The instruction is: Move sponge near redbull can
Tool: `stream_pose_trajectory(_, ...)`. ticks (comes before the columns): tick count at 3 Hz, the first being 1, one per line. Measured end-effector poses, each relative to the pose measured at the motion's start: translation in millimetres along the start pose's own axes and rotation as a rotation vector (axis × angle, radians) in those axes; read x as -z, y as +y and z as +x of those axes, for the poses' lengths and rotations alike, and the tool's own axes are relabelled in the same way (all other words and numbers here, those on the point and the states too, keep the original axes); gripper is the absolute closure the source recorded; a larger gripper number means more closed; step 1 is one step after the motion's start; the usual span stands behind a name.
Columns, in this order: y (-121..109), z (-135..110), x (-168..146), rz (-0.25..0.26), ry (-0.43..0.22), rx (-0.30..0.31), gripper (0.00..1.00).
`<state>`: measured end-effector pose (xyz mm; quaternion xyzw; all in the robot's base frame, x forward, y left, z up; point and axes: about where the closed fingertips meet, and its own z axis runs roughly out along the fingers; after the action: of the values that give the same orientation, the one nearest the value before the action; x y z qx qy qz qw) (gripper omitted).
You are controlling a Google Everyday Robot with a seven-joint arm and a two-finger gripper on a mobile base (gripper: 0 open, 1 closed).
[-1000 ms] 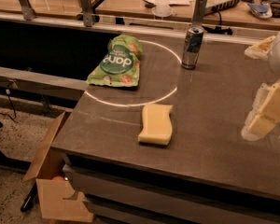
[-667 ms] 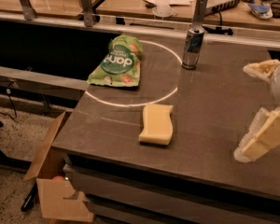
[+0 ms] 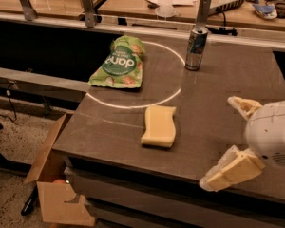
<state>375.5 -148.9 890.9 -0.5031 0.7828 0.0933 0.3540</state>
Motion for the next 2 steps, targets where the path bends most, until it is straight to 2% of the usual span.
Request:
stream_pose_trajectory(1, 8.8, -5.5, -31.3, 0.006, -0.004, -0.079, 0.0)
stream_pose_trajectory(2, 7.9, -2.9, -33.2, 0.015, 0.008, -0.163, 0.0)
